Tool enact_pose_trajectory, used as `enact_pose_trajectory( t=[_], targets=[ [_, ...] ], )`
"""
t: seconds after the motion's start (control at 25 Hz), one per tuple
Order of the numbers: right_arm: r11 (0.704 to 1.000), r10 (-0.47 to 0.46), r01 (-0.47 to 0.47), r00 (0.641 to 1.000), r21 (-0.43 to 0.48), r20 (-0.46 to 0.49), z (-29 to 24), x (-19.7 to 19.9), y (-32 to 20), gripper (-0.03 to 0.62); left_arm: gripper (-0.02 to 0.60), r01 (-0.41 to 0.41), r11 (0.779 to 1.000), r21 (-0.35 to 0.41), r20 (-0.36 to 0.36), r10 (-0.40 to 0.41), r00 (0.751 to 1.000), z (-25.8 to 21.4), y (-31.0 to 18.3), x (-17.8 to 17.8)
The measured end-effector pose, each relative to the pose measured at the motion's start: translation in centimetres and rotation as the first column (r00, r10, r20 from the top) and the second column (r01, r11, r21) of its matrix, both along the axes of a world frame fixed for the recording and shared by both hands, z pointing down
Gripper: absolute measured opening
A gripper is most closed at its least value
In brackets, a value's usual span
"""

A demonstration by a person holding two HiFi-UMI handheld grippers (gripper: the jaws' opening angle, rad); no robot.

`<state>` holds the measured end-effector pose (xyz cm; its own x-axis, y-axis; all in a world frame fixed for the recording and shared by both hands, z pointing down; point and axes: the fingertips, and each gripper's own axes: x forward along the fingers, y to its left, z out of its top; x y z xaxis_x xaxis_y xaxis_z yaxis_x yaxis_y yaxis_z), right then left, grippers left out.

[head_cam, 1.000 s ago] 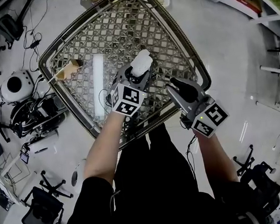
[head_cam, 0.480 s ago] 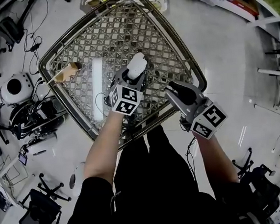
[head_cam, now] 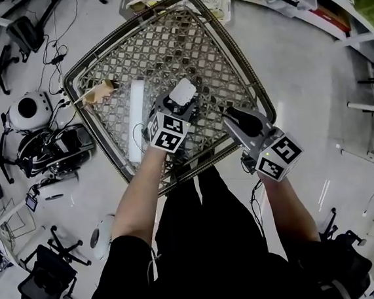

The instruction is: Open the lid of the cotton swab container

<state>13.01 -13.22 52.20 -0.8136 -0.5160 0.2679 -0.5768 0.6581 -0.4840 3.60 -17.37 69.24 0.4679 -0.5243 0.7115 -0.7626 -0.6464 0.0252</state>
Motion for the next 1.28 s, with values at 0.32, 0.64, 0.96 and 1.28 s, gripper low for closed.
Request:
enact_pose_trajectory(
  t=[0.32, 0.64, 0.96, 1.28],
  targets=[
    [0.999, -0.016, 0.015, 1.0, 0.037, 0.021, -3.4, -0.2, -1.5, 0.103, 0.264, 0.059, 0.998, 0.001, -0.008, -0.059, 0.998, -3.7, 1.1, -2.7],
    [0.997, -0.015, 0.01, 0.998, 0.078, 0.066, -7.6, -0.1, -2.2, 0.104, 0.261, 0.108, 0.991, 0.083, -0.073, -0.102, 0.992, -11.1, 1.7, -3.7],
    [0.986, 0.002, -0.02, 0.995, 0.167, 0.104, -13.2, 0.3, -3.4, 0.077, 0.109, 0.279, 0.931, 0.236, -0.214, -0.23, 0.949, -22.5, 0.6, -6.2],
    [0.971, 0.006, -0.044, 0.987, 0.234, 0.158, -18.8, 0.4, -4.0, 0.012, 0.037, 0.33, 0.878, 0.346, -0.268, -0.245, 0.932, -31.6, 0.9, -8.4]
  ],
)
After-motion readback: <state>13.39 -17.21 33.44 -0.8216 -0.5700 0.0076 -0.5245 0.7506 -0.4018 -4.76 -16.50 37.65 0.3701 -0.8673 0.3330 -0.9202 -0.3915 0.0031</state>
